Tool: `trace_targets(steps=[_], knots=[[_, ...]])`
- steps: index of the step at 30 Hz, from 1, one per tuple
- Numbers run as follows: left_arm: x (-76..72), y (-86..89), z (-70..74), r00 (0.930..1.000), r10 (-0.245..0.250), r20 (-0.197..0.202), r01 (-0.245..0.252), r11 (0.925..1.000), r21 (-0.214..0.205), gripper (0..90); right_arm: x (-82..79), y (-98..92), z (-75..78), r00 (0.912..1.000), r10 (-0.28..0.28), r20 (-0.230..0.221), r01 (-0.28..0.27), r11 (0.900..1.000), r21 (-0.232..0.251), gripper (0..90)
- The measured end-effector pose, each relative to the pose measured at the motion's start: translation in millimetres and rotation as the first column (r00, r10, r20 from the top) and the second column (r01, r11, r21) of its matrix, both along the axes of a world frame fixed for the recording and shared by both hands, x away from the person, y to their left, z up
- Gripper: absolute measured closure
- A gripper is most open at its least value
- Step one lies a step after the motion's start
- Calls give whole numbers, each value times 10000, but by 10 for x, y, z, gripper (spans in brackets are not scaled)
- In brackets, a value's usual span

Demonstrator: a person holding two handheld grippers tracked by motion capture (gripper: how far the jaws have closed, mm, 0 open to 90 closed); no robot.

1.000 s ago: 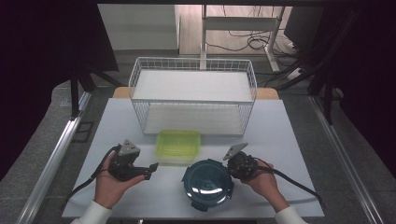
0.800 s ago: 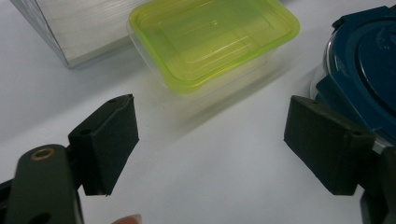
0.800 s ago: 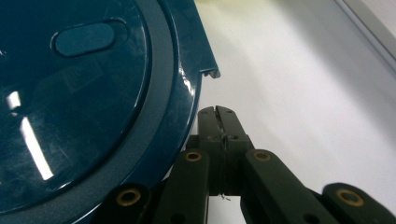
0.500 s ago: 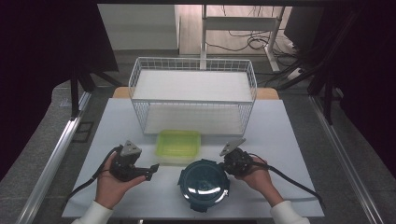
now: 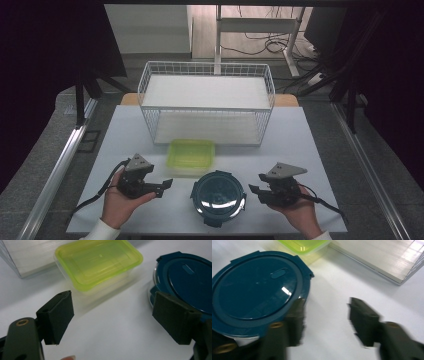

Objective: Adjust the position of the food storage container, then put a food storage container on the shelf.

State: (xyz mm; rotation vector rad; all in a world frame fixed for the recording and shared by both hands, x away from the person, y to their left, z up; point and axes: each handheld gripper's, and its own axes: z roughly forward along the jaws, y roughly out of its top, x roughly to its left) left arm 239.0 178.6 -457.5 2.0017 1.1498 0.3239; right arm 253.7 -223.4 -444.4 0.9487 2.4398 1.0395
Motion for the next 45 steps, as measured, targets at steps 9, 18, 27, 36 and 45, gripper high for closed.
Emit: trace_targets(steps=[9, 18, 27, 36, 45], knots=[[-149, -29, 4, 9997, -19, -256, 2, 9977, -671, 158, -132, 31, -95, 9944, 117, -1051, -44, 9976, 694, 178], [-173, -148, -62, 9958, -267, -872, 136, 9890, -1475, 117, -121, -32, -124, 9793, -471, -1967, 934, 9679, 2334, 137], [-118, -245, -105, 9847, -937, -1470, 525, 9634, -2628, 95, -192, 91, -258, 9435, -849, -3203, 1772, 9460, 2714, 87], [-12, -346, -183, 9693, -1416, -2010, 754, 9493, -3053, 91, -203, 121, -299, 9265, -1026, -3620, 2241, 9233, 3118, 60], [111, -468, -329, 9583, -1351, -2517, 384, 9341, -3550, 101, -170, 77, -430, 8774, -1117, -4665, 3018, 8845, 3558, 51]])
